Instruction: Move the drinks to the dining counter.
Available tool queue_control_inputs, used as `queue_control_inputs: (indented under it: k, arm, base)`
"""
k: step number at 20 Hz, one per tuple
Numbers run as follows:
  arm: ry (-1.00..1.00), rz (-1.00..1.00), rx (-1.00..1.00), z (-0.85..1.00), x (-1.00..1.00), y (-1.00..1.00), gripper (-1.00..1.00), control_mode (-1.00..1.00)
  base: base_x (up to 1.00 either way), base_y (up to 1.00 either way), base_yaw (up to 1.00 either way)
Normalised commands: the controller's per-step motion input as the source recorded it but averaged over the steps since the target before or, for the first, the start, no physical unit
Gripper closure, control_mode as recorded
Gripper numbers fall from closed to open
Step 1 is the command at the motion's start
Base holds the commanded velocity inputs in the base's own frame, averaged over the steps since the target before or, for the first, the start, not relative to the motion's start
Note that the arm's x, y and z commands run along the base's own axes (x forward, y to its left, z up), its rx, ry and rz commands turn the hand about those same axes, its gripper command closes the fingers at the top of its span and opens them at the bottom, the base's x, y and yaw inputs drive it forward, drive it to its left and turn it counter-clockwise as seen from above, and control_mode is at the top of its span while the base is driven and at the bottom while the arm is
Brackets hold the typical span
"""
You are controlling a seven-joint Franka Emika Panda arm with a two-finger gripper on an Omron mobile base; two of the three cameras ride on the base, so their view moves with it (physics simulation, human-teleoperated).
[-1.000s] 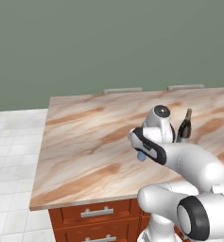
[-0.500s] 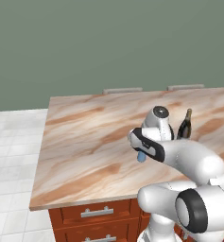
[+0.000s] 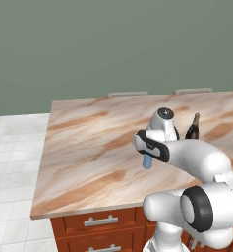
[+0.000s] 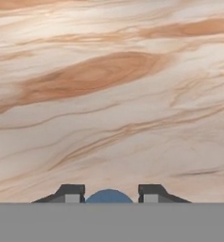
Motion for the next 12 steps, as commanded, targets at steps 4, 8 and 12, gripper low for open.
queue_control_inputs:
  k: [4, 8, 12]
  arm:
    - [-0.05, 0.00, 0.00, 0.05, -0.12, 0.00, -1.00, -1.00]
    - [-0.10, 0.00, 0.00, 0.25, -0.14, 0.00, -1.00, -1.00]
    - [-0.14, 0.00, 0.01, 0.66, -0.20, 0.00, -1.00, -1.00]
  base:
    - [0.00, 0.00, 0.00]
    - [0.00, 0.00, 0.00]
    - [0.00, 0.00, 0.00]
